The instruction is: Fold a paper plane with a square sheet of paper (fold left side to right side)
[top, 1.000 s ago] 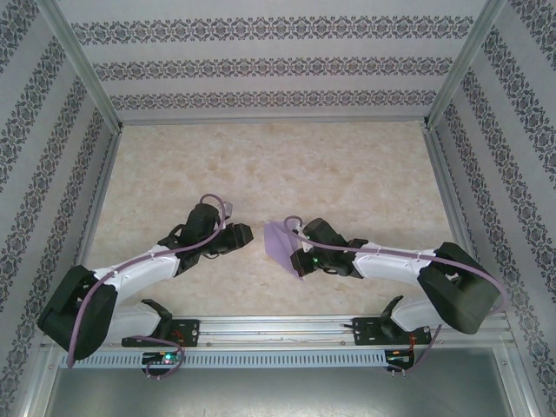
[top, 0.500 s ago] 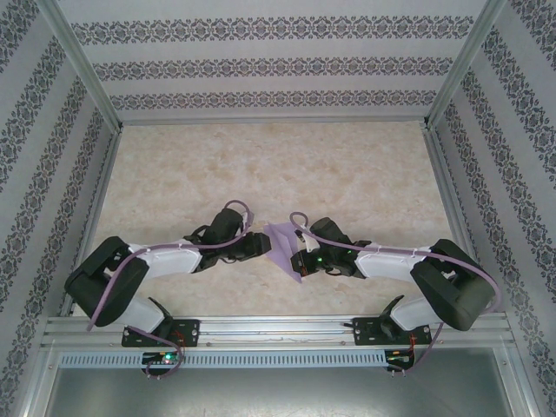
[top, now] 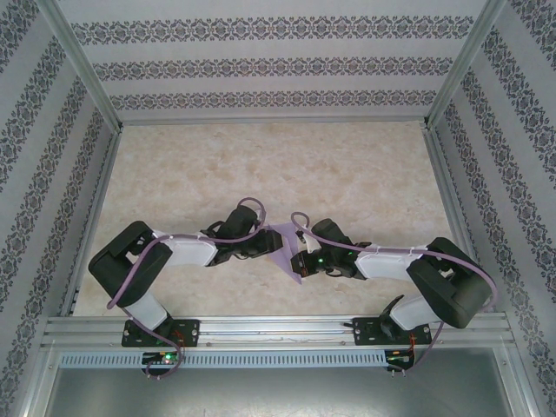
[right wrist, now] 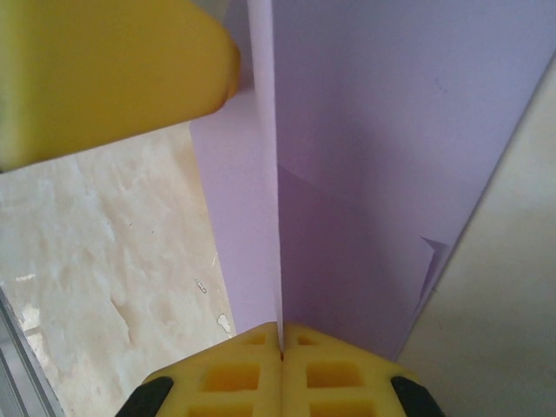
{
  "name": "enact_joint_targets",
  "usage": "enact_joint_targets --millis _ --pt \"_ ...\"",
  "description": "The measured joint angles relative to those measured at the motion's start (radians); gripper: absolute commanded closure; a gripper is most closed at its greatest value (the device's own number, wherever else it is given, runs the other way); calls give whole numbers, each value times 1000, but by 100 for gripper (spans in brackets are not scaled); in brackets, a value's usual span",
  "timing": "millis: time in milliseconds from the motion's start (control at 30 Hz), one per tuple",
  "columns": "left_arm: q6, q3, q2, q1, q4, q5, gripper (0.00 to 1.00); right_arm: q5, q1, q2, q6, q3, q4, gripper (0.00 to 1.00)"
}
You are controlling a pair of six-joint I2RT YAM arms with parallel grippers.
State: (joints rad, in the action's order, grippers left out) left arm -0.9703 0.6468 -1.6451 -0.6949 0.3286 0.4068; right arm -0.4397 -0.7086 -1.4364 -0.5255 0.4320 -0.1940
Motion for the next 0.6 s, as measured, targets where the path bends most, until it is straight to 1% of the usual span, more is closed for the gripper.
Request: enact_joint_targets --millis 433,600 --pt "0 65 -61 0 -26 -36 60 -19 13 -10 -3 -15 -29 100" --pt "0 79 -62 0 -76 -53 60 -25 13 -14 -4 -16 -37 95"
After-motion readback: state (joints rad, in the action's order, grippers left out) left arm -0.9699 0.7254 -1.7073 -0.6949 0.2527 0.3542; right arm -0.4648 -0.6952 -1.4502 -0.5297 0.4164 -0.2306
